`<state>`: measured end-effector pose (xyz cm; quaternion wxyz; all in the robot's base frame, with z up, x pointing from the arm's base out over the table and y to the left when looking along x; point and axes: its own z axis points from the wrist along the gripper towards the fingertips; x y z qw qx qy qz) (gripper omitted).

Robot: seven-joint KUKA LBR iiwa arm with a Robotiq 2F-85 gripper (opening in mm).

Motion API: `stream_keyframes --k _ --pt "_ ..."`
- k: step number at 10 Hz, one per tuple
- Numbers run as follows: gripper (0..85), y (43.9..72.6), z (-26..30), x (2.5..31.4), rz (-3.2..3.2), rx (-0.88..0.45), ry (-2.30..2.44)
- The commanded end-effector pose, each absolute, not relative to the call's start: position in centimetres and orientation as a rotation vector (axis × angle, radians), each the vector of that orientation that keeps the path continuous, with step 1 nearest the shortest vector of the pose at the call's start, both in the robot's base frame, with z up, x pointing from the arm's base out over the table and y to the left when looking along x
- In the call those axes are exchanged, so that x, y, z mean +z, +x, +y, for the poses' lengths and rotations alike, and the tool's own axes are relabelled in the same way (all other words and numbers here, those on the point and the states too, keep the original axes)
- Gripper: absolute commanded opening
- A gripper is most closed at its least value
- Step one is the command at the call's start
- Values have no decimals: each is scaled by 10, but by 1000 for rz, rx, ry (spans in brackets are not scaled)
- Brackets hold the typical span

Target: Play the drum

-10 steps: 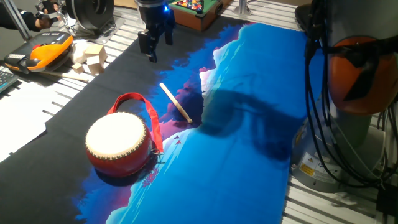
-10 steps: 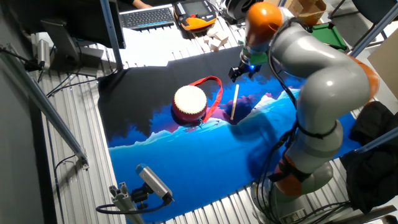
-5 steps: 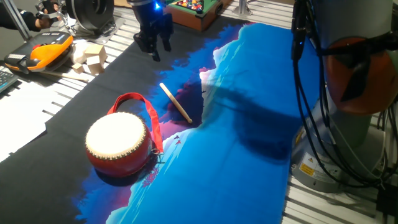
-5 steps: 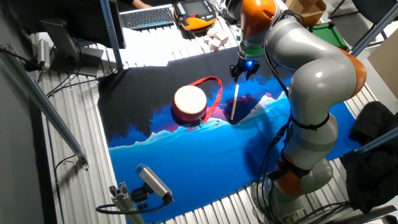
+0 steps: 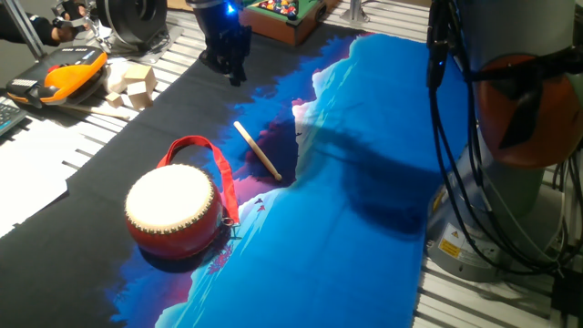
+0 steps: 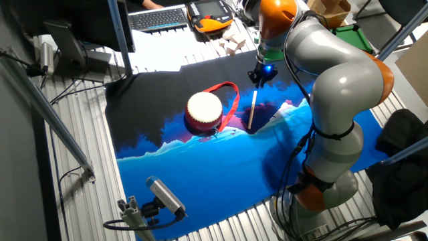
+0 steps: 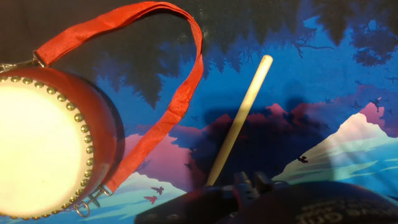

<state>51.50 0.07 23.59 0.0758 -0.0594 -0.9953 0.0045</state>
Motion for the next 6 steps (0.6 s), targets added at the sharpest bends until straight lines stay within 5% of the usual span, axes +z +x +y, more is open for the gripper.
stream_keyframes --k 1,6 --pt "0 515 1 236 -2984 13 -178" --pt "0 515 1 236 -2984 13 -183"
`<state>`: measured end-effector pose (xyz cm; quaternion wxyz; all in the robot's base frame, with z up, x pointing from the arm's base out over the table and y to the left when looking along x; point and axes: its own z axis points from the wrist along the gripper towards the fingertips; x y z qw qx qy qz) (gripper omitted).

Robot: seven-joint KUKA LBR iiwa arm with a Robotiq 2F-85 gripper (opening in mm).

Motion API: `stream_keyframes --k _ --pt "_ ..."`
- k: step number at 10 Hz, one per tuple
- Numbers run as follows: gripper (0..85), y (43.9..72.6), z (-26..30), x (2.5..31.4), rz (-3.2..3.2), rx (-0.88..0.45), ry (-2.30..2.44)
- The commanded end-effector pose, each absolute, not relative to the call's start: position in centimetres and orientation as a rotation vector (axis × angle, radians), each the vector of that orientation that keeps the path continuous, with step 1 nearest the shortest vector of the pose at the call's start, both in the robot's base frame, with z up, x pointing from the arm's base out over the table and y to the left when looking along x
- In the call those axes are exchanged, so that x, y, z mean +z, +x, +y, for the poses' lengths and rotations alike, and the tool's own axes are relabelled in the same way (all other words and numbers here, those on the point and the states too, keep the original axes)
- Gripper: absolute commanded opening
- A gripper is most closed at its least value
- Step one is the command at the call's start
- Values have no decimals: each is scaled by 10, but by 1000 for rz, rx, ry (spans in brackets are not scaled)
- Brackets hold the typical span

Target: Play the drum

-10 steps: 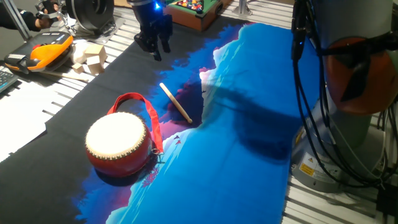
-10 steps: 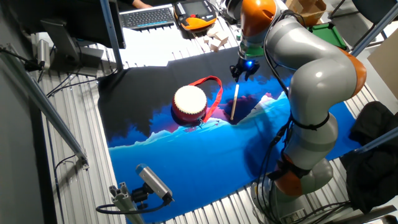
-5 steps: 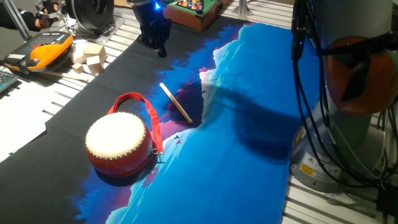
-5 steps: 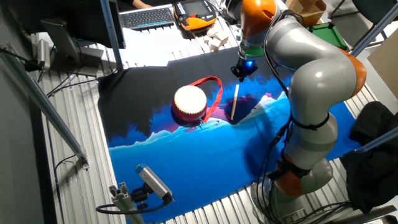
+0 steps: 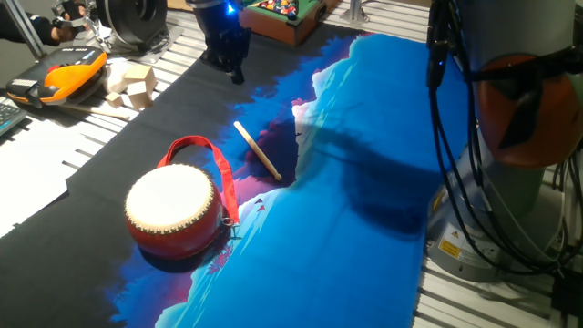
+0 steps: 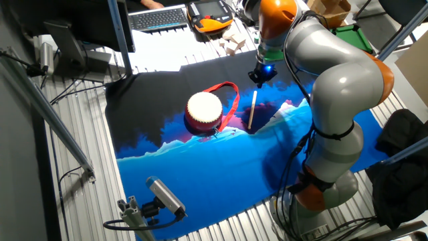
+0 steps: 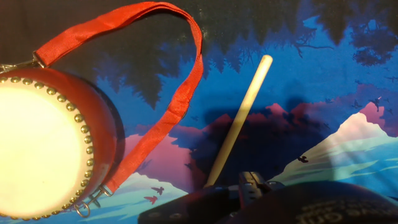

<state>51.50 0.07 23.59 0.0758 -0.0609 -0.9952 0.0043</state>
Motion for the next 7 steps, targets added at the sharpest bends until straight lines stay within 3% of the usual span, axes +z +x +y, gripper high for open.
stream_keyframes --k 1,7 --pt "0 515 1 236 -2984 13 -185" --pt "0 515 1 236 -2984 11 -210"
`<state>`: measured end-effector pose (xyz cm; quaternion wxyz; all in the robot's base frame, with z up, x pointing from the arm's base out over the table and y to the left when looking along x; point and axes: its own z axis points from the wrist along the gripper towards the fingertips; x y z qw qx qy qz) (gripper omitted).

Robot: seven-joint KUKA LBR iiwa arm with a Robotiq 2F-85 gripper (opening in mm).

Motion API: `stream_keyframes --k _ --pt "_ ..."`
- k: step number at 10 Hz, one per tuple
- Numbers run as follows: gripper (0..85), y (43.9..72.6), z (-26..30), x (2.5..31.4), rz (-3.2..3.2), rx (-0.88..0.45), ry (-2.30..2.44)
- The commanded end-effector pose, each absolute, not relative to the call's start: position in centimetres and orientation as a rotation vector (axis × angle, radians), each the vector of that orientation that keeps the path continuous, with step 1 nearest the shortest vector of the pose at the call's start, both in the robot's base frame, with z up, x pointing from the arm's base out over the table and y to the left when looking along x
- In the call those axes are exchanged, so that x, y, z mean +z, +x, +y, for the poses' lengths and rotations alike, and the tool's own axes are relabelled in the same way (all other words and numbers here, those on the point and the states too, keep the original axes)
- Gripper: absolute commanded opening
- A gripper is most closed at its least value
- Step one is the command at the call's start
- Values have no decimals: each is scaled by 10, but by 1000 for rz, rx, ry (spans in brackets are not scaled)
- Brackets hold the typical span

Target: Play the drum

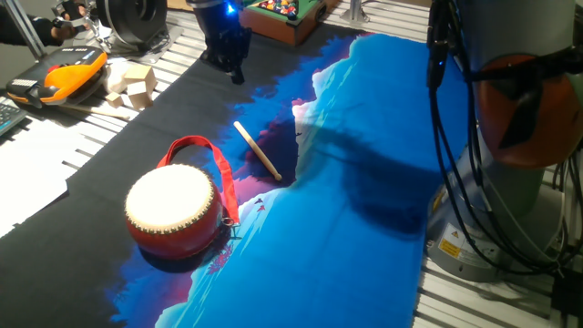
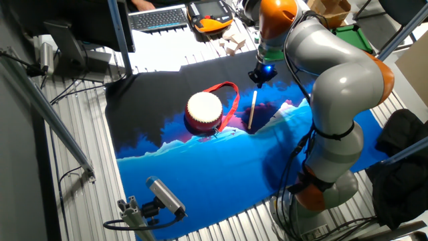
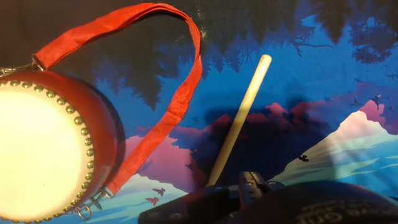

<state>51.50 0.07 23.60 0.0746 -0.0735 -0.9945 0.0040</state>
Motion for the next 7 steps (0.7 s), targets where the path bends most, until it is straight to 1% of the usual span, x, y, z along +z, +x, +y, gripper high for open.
stream_keyframes --k 1,4,5,6,7 --pt "0 515 1 236 -2983 12 -235" --pt "0 515 1 236 -3040 53 -379" --pt "0 515 1 236 -2987 -76 -494" --pt "0 515 1 236 -2940 -164 -584" --pt "0 515 1 236 -2917 -151 -644"
